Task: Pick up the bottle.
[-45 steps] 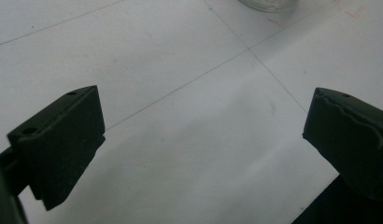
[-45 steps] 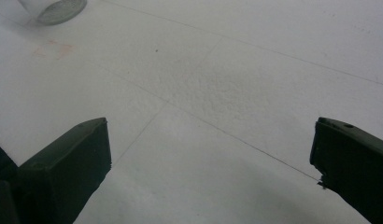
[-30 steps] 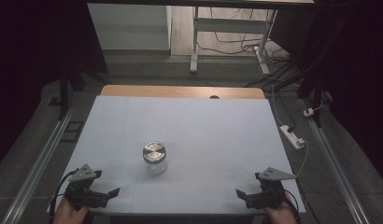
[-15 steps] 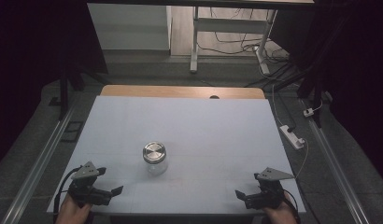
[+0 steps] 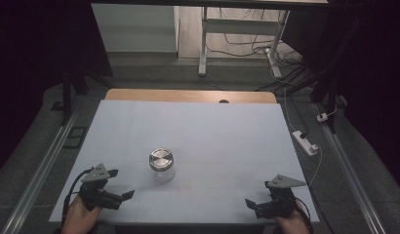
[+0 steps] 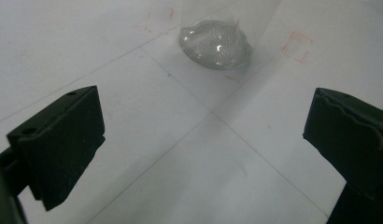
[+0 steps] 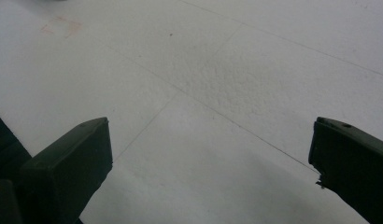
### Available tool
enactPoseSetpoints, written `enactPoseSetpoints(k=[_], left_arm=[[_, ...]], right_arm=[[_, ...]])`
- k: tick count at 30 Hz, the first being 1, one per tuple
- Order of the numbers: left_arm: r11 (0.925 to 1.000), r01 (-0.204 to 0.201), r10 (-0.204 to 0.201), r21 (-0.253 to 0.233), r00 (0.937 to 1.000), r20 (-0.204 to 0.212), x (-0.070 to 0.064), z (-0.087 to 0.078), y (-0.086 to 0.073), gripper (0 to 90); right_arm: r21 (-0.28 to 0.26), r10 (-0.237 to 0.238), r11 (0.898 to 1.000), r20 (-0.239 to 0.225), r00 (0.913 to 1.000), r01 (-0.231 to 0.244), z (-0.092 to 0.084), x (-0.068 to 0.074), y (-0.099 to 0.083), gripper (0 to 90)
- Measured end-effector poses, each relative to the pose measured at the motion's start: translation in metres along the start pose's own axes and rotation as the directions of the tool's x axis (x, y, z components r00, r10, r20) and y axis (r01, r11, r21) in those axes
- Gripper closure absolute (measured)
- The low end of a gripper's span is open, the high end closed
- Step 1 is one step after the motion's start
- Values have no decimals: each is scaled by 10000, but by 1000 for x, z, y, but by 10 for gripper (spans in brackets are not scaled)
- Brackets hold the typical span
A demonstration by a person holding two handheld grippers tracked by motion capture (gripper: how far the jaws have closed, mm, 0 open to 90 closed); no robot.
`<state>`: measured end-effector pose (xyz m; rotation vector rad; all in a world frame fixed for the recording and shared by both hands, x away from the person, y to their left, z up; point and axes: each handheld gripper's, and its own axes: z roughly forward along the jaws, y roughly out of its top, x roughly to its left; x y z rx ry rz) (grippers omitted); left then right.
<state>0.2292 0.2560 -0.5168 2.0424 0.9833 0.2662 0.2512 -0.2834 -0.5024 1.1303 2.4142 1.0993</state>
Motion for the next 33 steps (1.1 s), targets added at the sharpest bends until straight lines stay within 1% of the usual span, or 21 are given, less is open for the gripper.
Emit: enactPoseSetpoints(k=[6,13,16,19,24,30,32,33], left_arm=[[9998,-107,109,-147,9999,119,0,7,6,0],[9998,-185,186,-80,9997,129,1,18,14,0],[9999,-109,111,-60,9996,252,2,24,19,0],[9999,-121,123,-59,9996,253,3,28,22,0],[9997,-218,221,-132,9995,216,4,34,30,0],[9992,-409,409,-9,9991,76,3,44,40,0],[9986,-525,523,100,9985,185,2,51,44,0],[9986,-525,523,100,9985,185,2,51,44,0]], right_arm=[[-9,50,10000,2,10000,-50,0,-1,0,0],[-29,111,9999,-1,9999,-111,0,-1,0,0],[-26,118,9999,0,9999,-118,0,-1,0,0],[-21,122,9999,-7,9999,-122,0,-1,0,0],[-46,142,9999,-19,9999,-142,0,-1,0,0],[-20,160,9999,-20,9999,-160,0,-2,0,0],[-18,162,9999,-27,9999,-162,0,-2,0,0],[-2,157,9999,-39,9999,-157,0,-2,0,0]])
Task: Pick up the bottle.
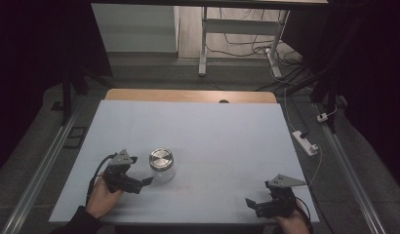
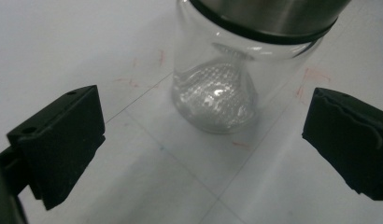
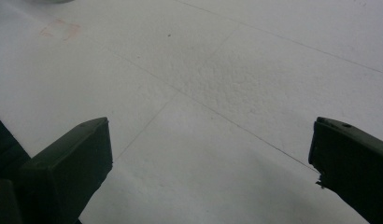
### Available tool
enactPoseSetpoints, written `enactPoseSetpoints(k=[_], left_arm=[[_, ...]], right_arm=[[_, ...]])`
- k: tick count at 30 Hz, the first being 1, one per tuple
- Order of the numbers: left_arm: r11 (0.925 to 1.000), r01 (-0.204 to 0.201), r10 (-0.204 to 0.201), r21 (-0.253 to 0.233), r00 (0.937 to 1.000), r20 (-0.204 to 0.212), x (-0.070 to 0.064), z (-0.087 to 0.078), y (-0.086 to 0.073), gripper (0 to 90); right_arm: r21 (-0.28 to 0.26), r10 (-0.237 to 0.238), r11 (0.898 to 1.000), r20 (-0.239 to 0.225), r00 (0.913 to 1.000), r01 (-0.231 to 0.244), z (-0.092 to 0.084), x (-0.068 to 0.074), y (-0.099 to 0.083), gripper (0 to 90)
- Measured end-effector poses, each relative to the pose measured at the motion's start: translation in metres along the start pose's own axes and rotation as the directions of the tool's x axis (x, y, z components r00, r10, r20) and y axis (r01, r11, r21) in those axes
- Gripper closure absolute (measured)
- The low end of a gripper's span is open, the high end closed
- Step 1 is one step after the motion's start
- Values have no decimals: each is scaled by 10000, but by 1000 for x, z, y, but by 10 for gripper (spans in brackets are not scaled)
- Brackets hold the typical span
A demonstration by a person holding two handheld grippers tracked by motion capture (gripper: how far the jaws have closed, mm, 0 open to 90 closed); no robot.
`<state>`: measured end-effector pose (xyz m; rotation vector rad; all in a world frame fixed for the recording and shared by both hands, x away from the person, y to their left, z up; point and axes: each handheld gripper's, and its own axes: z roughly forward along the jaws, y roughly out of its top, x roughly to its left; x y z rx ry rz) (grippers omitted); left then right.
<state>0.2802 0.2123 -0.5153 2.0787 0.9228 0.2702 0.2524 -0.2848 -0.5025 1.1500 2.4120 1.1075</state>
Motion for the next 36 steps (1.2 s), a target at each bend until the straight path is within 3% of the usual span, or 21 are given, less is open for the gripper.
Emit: enactPoseSetpoints(k=[6,11,25,30,33,36], left_arm=[[9987,-468,465,192,9988,134,-4,17,11,0],[9967,-805,802,66,9960,401,-4,27,18,0],[9896,-1435,1428,38,9867,773,-7,50,30,0],[9863,-1643,1634,122,9851,532,-8,51,32,63],[9851,-1717,1707,47,9818,838,-8,51,32,122],[9848,-1732,1716,123,9816,836,-8,50,33,150]], right_arm=[[16,-15,10000,-6,10000,15,0,0,0,0],[7,-17,10000,3,10000,17,0,0,0,0],[12,-32,10000,-5,10000,32,0,0,0,0],[12,-45,10000,4,10000,45,0,0,0,0],[20,-65,10000,6,10000,65,0,0,0,0],[23,-65,10000,12,10000,65,1,0,0,0]])
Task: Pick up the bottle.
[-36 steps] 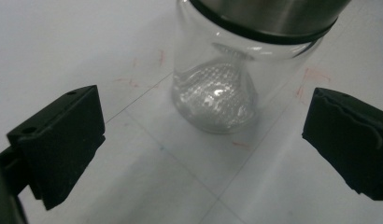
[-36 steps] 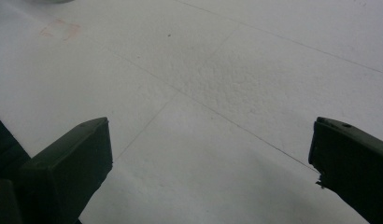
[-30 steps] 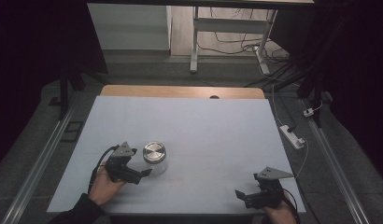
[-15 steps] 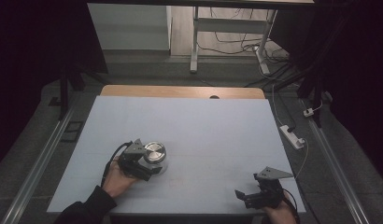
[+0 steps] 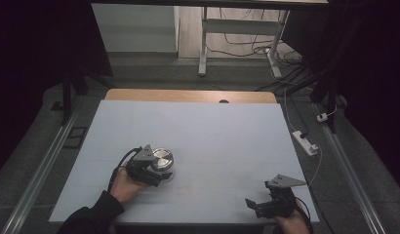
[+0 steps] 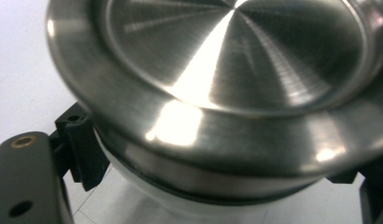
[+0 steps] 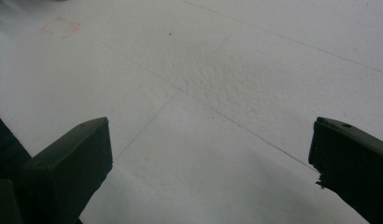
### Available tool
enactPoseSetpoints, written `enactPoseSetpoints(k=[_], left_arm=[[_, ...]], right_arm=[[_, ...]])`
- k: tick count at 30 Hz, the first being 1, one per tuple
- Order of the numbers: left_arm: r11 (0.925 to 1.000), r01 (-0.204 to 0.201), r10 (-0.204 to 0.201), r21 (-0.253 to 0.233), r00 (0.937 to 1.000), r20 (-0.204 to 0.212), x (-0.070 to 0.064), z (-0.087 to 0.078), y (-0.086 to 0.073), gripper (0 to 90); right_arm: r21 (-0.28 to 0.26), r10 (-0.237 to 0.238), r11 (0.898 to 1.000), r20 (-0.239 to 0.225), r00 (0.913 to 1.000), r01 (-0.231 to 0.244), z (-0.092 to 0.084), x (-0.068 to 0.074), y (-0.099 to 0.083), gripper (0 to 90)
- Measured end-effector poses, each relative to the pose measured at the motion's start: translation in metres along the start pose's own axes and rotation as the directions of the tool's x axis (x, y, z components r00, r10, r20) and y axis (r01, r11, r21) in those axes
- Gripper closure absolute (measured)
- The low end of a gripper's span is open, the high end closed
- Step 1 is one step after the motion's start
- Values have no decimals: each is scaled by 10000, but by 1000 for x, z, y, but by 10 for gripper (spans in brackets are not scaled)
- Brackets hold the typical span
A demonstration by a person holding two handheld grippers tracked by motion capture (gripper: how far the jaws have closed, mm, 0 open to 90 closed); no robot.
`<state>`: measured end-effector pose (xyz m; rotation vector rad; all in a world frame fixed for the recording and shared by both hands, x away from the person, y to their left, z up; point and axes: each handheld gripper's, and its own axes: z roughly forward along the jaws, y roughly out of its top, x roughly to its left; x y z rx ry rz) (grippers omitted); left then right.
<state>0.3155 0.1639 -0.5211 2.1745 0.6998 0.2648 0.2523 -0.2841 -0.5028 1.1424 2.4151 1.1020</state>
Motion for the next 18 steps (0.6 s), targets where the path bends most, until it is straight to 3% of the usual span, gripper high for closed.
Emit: enactPoseSetpoints(k=[6,11,18], left_arm=[[9999,49,-47,127,9999,-104,-2,0,2,154],[9995,-200,207,231,9993,-316,-4,-2,5,155],[9997,-225,226,64,9996,-194,-5,-9,13,155]], right_arm=[[-8,-33,10000,-8,10000,33,0,0,0,0],[-16,-48,10000,-16,10000,48,0,0,0,0],[-41,-10,10000,-14,10000,10,-1,0,0,0]])
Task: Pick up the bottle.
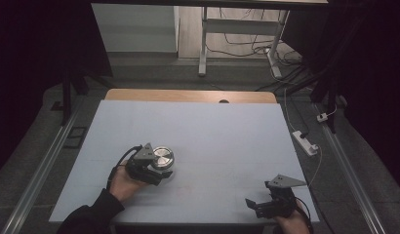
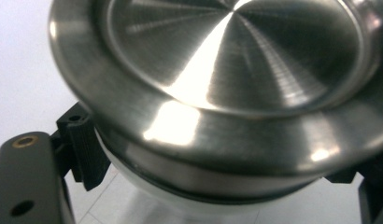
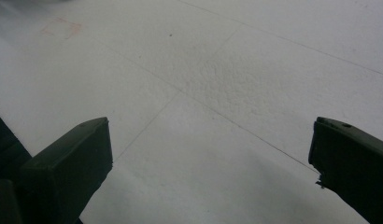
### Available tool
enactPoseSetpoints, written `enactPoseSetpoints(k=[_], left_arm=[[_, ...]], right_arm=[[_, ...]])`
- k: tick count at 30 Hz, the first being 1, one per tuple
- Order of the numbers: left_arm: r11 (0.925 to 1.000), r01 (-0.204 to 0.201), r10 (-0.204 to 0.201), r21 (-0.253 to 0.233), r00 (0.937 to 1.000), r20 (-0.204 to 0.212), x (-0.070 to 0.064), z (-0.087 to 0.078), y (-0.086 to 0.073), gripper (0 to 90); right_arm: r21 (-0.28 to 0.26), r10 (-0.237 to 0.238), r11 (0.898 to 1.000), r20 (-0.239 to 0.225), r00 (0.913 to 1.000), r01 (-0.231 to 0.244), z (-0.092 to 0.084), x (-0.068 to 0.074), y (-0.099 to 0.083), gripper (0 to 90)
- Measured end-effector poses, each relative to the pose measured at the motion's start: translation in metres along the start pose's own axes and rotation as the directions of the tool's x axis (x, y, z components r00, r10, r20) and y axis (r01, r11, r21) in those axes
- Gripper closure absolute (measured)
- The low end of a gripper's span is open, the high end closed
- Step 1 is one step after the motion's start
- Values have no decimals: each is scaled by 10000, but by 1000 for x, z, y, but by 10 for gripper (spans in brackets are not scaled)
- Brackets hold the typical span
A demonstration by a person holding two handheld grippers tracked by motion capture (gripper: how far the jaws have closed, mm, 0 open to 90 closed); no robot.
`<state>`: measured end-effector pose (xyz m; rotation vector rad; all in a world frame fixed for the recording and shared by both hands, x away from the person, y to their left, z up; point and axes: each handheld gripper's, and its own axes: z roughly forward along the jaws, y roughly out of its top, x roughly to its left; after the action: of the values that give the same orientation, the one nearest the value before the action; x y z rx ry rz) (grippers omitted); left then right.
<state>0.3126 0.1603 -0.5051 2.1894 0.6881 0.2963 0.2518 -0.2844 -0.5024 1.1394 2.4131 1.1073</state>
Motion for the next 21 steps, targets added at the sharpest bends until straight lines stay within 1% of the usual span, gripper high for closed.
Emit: enactPoseSetpoints(k=[5,10,16,21], left_arm=[[9999,-112,112,-20,9998,174,-1,-4,10,155],[9993,-367,367,-26,9987,364,-4,-6,21,155],[9988,-396,414,-305,9972,621,-6,-9,36,155],[9981,-450,483,-417,9957,797,-8,-9,49,155]], right_arm=[[-27,62,10000,12,10000,-62,0,-1,0,0],[-81,121,9999,-1,9999,-121,-1,-2,0,0],[-111,139,9998,29,9999,-138,-1,-2,-1,0],[-144,190,9997,24,9998,-190,-2,-2,-1,0]])
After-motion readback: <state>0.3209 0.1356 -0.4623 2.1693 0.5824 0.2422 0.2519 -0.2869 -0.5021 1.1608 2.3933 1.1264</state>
